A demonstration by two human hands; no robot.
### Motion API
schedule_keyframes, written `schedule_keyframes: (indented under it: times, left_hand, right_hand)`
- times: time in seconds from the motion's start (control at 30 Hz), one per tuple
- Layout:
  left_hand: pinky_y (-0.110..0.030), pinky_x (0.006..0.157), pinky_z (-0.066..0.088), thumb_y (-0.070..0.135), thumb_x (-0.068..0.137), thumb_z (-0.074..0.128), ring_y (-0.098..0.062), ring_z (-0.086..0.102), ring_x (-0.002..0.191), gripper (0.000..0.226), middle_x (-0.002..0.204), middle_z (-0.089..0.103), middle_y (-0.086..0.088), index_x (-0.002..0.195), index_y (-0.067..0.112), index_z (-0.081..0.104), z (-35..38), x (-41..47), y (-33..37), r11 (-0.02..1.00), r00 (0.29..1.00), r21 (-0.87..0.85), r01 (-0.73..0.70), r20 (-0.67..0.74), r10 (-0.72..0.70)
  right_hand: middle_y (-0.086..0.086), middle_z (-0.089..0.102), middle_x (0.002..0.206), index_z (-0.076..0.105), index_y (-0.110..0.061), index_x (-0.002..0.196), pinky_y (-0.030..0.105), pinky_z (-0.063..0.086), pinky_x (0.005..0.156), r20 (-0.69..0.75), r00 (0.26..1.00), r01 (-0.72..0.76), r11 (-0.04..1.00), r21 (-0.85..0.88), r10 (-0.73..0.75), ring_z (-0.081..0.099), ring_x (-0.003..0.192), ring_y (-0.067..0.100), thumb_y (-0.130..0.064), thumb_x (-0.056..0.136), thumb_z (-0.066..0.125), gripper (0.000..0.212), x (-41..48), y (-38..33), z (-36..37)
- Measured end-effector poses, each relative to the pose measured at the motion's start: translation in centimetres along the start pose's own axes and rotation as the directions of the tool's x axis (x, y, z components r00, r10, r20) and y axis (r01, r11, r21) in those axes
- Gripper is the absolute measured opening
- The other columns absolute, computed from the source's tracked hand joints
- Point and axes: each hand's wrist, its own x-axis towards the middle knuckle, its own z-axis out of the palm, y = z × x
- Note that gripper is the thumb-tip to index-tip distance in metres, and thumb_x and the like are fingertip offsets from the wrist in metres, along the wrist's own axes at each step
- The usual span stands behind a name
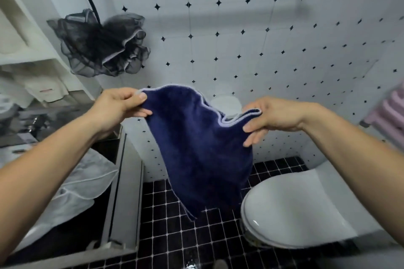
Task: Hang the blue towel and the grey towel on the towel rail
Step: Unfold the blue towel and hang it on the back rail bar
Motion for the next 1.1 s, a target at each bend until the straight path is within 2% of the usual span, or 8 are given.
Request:
schedule_keyframes:
  times: [0.1,0.2,0.33,0.43,0.53,0.73,0.9,1.1]
  left_hand:
    - [-0.019,0.068,0.058,0.009,0.094,0.058,-0.017,0.073,0.067,0.014,0.074,0.072,-0.013,0.090,0.002,0.069,0.1,-0.3,-0.4,1.000,1.000,0.020,-0.009,0.020,0.009]
    - [-0.018,0.065,0.058,0.011,0.095,0.057,-0.014,0.072,0.063,0.015,0.071,0.071,-0.012,0.088,0.003,0.067,0.1,-0.1,-0.8,1.000,0.998,0.011,-0.014,-0.060,0.014]
    - [-0.018,0.061,0.058,0.014,0.096,0.058,-0.012,0.070,0.056,0.016,0.060,0.072,0.000,0.085,0.007,0.067,-0.4,0.7,-0.8,0.999,0.984,-0.045,-0.018,-0.179,0.010]
    - [-0.019,0.061,0.058,0.016,0.096,0.058,-0.011,0.069,0.054,0.016,0.058,0.071,0.000,0.085,0.007,0.067,-0.6,1.3,-0.7,0.998,0.972,-0.055,-0.007,-0.236,-0.006]
    - [-0.018,0.060,0.058,0.014,0.095,0.060,-0.012,0.068,0.054,0.015,0.063,0.070,-0.005,0.085,0.005,0.068,-0.2,1.7,-0.3,0.998,0.961,-0.052,-0.019,-0.277,0.004]
    - [-0.021,0.066,0.056,-0.005,0.073,0.078,-0.008,0.067,0.065,0.024,0.068,0.074,0.005,0.078,0.018,0.073,1.3,2.4,3.6,0.976,0.951,0.148,-0.160,-0.243,0.193]
    - [-0.017,0.048,0.049,-0.003,0.085,0.067,-0.008,0.060,0.047,0.007,0.052,0.068,-0.001,0.080,0.001,0.070,2.2,4.3,7.5,0.973,0.912,0.105,-0.207,-0.339,0.230]
    - [-0.018,0.031,0.037,0.018,0.094,0.062,-0.014,0.055,0.032,0.025,0.046,0.059,-0.007,0.074,0.005,0.061,4.4,6.2,9.8,0.993,0.911,0.000,-0.116,-0.398,0.106]
  right_hand:
    - [0.026,0.072,0.105,0.064,0.001,0.113,0.027,0.062,0.066,-0.425,0.905,0.019,0.999,0.028,-0.005,0.076,0.073,0.023,-0.006,0.093,0.063,0.022,0.5,0.7,-0.7]
    - [0.020,0.075,0.100,0.065,0.000,0.117,0.026,0.061,0.066,-0.252,0.967,0.067,0.993,0.097,-0.041,0.076,0.081,0.029,-0.004,0.090,0.066,0.027,0.5,1.1,-0.8]
    - [0.027,0.070,0.111,0.065,-0.001,0.114,0.023,0.060,0.063,-0.528,0.844,0.174,0.980,0.098,-0.097,0.076,0.076,0.026,-0.005,0.092,0.064,0.023,0.9,0.6,-2.1]
    - [0.017,0.076,0.097,0.069,-0.006,0.103,0.022,0.060,0.063,-0.535,0.837,0.204,0.974,0.101,-0.120,0.076,0.079,0.027,0.001,0.089,0.066,0.017,0.7,0.4,-3.2]
    - [0.013,0.078,0.085,0.071,-0.005,0.102,0.021,0.059,0.067,-0.544,0.827,0.222,0.972,0.081,-0.144,0.076,0.082,0.028,0.017,0.083,0.064,0.030,0.7,0.5,-4.2]
    - [0.013,0.077,0.075,0.069,0.003,0.096,0.019,0.058,0.058,-0.715,0.688,0.367,0.910,0.194,-0.125,0.076,0.071,0.022,0.014,0.088,0.056,0.019,1.0,-1.2,-7.6]
    - [0.010,0.077,0.073,0.069,0.001,0.095,0.018,0.057,0.054,-0.737,0.657,0.442,0.873,0.208,-0.158,0.076,0.066,0.019,0.008,0.091,0.058,0.014,0.3,-4.6,-9.9]
    - [0.009,0.070,0.097,0.064,-0.006,0.104,0.020,0.056,0.047,-0.811,0.577,0.532,0.799,0.281,-0.100,0.074,0.058,0.017,-0.007,0.087,0.070,0.017,-0.6,-6.6,-12.8]
